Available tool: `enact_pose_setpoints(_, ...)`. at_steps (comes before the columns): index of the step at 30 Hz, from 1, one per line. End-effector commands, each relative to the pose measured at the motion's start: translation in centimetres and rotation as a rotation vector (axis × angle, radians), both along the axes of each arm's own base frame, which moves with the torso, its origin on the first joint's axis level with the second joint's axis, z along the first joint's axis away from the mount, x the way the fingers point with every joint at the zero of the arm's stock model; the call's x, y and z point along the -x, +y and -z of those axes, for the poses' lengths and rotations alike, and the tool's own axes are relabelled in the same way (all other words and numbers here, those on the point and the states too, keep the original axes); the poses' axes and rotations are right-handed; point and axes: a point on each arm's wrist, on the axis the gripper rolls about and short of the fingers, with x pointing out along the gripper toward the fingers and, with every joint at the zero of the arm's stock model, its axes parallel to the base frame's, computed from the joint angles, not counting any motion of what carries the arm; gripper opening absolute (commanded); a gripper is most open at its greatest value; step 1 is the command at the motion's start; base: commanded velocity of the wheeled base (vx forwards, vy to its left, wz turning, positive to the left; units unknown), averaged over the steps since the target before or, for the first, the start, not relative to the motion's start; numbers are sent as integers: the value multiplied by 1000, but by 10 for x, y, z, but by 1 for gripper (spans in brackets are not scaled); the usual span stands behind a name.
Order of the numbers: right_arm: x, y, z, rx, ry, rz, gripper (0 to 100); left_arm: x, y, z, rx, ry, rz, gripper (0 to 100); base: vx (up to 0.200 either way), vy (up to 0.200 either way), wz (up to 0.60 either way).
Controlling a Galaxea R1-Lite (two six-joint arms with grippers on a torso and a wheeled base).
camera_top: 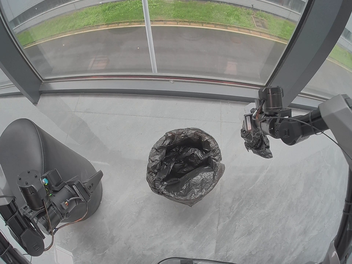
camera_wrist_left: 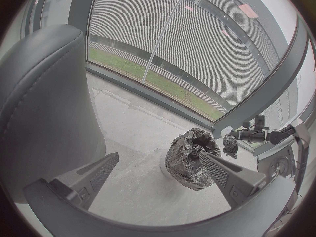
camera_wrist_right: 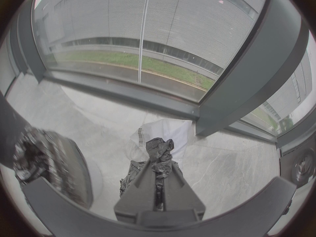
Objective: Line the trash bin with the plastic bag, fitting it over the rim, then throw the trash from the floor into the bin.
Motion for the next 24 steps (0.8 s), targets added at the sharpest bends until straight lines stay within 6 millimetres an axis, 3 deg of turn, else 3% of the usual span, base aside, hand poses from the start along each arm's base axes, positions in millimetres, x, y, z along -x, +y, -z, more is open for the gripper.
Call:
enact_pose_setpoints(1, 52, 14, -68, -92, -132, -45, 0, 5, 2, -2, 2, -6, -3, 100, 0, 0, 0)
enact_pose_setpoints(5, 72, 29, -79, -149, -154, -87, 0, 5, 2, -2, 1, -8, -4, 100, 0, 0, 0)
enact_pose_setpoints(8, 88, 51, -85, -250, -181, -131, 0, 5, 2, -2, 1, -8, -5, 100, 0, 0, 0)
enact_pose_setpoints(12, 102, 77, -78, -340, -210, -193, 0, 5, 2, -2, 0, -7, -5, 100, 0, 0, 0)
enact_pose_setpoints(17, 110, 99, -61, -379, -254, -257, 0, 6, 3, -5, 2, -20, -5, 100, 0, 0, 0)
enact_pose_setpoints(18, 112, 114, -49, -403, -295, -296, 0, 6, 3, -5, 2, -22, -5, 100, 0, 0, 0)
enact_pose_setpoints(24, 127, 143, -2, -406, -287, -376, 0, 6, 3, -4, 1, -17, -5, 100, 0, 0, 0)
